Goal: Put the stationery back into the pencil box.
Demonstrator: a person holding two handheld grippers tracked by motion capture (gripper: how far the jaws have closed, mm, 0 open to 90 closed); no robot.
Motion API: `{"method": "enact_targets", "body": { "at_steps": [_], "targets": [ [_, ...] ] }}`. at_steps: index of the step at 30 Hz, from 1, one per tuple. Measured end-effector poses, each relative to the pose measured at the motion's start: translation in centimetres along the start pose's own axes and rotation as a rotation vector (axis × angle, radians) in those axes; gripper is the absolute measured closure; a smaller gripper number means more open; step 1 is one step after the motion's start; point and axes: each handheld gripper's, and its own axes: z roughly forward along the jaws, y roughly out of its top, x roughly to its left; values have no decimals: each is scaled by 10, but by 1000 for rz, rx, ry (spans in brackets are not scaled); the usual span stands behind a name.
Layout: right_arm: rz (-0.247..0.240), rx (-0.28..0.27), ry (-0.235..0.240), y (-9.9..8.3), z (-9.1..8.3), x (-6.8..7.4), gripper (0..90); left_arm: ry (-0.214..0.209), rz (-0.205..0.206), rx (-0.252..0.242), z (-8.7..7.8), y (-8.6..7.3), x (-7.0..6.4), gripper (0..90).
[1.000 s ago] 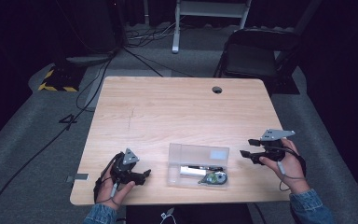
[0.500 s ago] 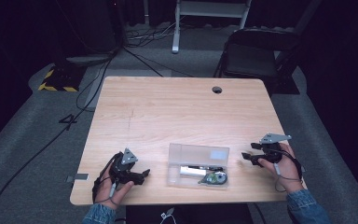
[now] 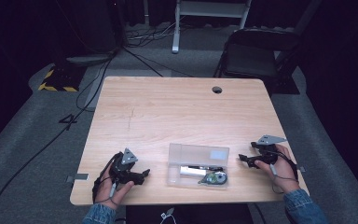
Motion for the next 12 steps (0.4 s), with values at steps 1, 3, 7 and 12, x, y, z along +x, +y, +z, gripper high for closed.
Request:
{"method": "enact_targets", "body": {
  "at_steps": [1, 3, 7, 12],
  "targets": [
    [2, 0, -2, 0, 0, 0, 139, 0, 0, 0, 0, 0, 0, 149],
    [1, 1, -1, 0, 1, 0, 137, -1, -2, 0, 0, 0, 0, 149],
    [1, 1, -2, 0, 1, 0, 137, -3, -12, 0, 0, 0, -1, 149],
    [4, 0, -3, 0, 1, 1, 137, 5, -12, 3, -1, -1, -1, 148]
  ]
}}
